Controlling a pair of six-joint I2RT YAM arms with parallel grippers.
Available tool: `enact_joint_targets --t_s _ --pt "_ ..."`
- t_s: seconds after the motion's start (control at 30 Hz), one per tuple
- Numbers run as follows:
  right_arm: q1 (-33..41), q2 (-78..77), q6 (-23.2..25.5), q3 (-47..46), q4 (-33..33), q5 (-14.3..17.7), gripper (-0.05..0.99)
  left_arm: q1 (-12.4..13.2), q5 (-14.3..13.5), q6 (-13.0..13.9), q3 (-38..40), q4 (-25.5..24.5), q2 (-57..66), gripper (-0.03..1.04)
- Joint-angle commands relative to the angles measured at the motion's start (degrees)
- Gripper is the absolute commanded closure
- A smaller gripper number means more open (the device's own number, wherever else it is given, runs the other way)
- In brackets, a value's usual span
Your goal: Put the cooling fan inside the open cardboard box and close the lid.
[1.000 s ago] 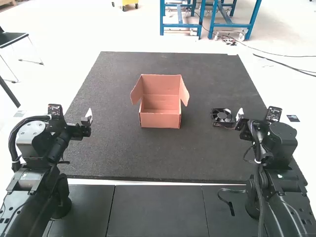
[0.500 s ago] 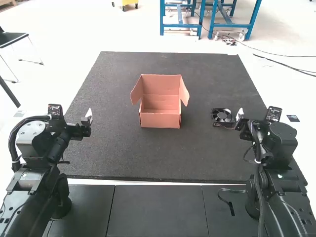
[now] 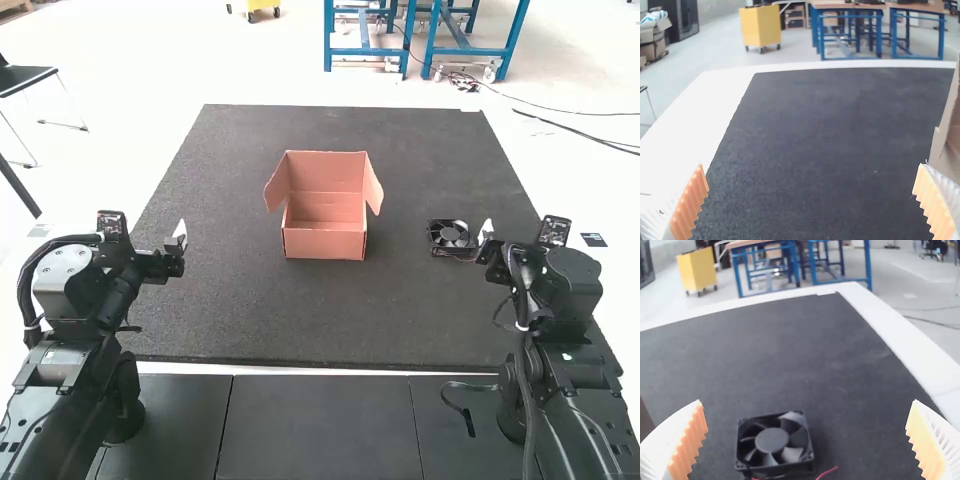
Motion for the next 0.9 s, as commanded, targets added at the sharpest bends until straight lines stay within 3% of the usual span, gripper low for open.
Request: enact_joint_targets --t_s 0.0,0.37,0.43,0.63,0.87 --pt "0.53 -0.58 0.66 -0.25 0.68 1.02 0.02 -0.54 0.46 -0.35 -0.34 0.62 -0.12 0.05" --pt "0.7 -0.58 1.19 -0.25 0.85 0.93 0.02 -0.45 0.46 -0.7 -0.34 0.71 -0.12 0.05" --pt "0.7 -0.49 1.89 -0.25 0.85 0.93 0.02 -0.45 0.46 -1.85 -0.34 0.97 -0.12 0.05" --pt "0.44 -0.58 1.98 -0.34 4.19 1.37 0.02 -0.45 0.55 -2.02 -0.34 4.31 -0.12 0.05" --pt "0.09 -0.58 1.54 -0.34 9.46 1.28 0.02 -0.45 0.02 -1.93 -0.43 4.57 -0.12 0.05"
